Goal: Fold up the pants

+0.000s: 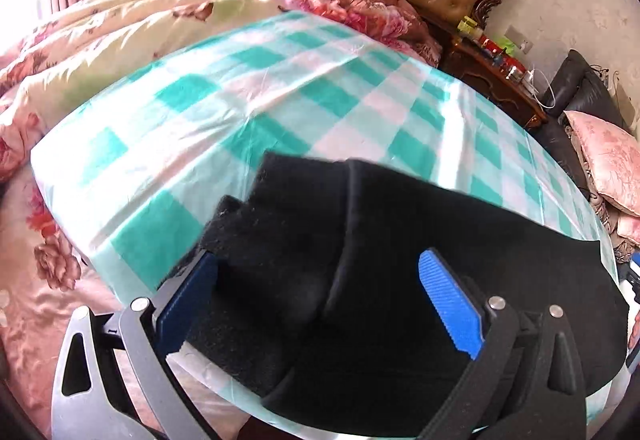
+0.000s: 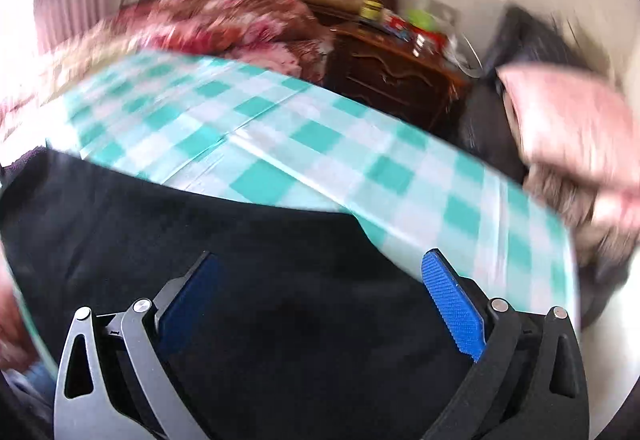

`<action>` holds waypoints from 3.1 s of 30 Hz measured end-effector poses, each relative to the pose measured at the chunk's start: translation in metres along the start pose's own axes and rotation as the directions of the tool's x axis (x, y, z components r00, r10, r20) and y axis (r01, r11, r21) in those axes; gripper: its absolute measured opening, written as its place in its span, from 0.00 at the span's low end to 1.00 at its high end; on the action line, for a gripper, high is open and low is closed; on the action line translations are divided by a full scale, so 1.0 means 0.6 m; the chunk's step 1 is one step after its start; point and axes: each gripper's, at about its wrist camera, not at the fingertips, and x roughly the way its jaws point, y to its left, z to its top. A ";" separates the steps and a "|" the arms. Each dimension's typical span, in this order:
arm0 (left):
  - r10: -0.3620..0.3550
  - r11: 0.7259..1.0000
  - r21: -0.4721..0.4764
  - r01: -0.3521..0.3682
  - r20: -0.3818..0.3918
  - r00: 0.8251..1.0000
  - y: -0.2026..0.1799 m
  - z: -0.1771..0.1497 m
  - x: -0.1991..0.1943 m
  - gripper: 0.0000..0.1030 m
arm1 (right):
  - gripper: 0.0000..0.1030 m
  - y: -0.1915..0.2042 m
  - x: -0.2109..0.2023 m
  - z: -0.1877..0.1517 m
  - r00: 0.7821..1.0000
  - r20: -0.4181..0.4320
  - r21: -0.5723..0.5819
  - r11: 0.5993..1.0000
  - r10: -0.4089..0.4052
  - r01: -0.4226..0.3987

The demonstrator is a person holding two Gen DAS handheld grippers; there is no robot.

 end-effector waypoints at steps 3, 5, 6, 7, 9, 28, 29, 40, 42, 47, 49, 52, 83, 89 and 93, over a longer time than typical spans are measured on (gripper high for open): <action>0.033 0.999 0.031 -0.033 0.006 0.999 -0.010 -0.017 0.004 0.98 | 0.95 -0.024 0.029 -0.009 0.996 -0.077 0.048 0.998 -0.034 0.038; 0.079 0.995 0.063 -0.079 0.002 0.997 -0.022 -0.026 0.023 0.98 | 0.95 -0.042 0.053 -0.027 0.987 -0.158 0.077 0.997 -0.019 0.031; 0.101 0.991 0.086 -0.101 0.008 0.995 -0.028 -0.029 0.028 0.98 | 0.95 -0.047 0.069 -0.038 0.981 -0.193 0.079 0.996 -0.013 0.029; 0.142 0.982 0.126 -0.143 0.018 0.990 -0.040 -0.033 0.036 0.98 | 0.95 -0.050 0.083 -0.050 0.975 -0.220 0.072 0.997 -0.010 0.027; 0.183 0.970 0.158 -0.184 0.025 0.983 -0.045 -0.035 0.051 0.98 | 0.95 -0.052 0.110 -0.073 0.965 -0.262 0.085 0.996 0.009 0.013; 0.248 0.948 0.213 -0.237 -0.025 0.969 -0.080 0.093 0.155 0.99 | 0.95 -0.101 0.195 0.007 0.972 -0.226 0.276 0.961 0.062 0.003; 0.226 0.955 0.204 -0.216 -0.028 0.974 -0.076 0.098 0.152 0.99 | 0.95 -0.100 0.192 0.009 0.969 -0.239 0.279 0.960 0.056 0.013; 0.016 0.992 -0.128 0.010 0.200 0.980 0.124 0.101 -0.081 0.98 | 0.95 0.354 -0.013 0.110 0.982 0.032 -0.284 0.944 0.186 -0.170; 0.026 0.990 -0.144 0.007 0.227 0.974 0.144 0.086 -0.112 0.98 | 0.95 0.477 -0.026 0.111 0.965 0.012 -0.420 0.877 0.261 -0.232; 0.027 0.985 -0.172 0.015 0.243 0.970 0.171 0.042 -0.143 0.98 | 0.95 0.679 -0.009 0.103 0.965 -0.033 -0.605 0.763 0.262 -0.228; 0.016 0.983 -0.180 0.028 0.240 0.971 0.176 0.025 -0.146 0.98 | 0.94 0.721 0.012 0.098 0.986 -0.009 -0.656 0.743 0.168 -0.133; -0.037 0.981 -0.179 0.076 0.212 0.977 0.173 0.000 -0.135 0.98 | 0.91 0.737 0.034 0.094 0.997 0.006 -0.690 0.721 0.081 -0.055; -0.518 0.732 -0.434 0.525 0.145 0.843 0.089 0.097 0.071 0.32 | 0.78 0.588 -0.030 0.126 0.857 -0.018 -0.329 0.807 0.515 -0.491; -0.413 0.904 -0.026 0.426 0.199 0.888 -0.050 0.135 -0.029 0.32 | 0.87 0.369 -0.020 0.137 0.659 0.100 0.193 0.636 0.745 -0.748; -0.396 0.907 0.256 0.333 0.255 0.882 -0.175 0.122 -0.086 0.32 | 0.88 0.239 0.019 0.158 0.513 0.141 0.493 0.389 0.847 -0.778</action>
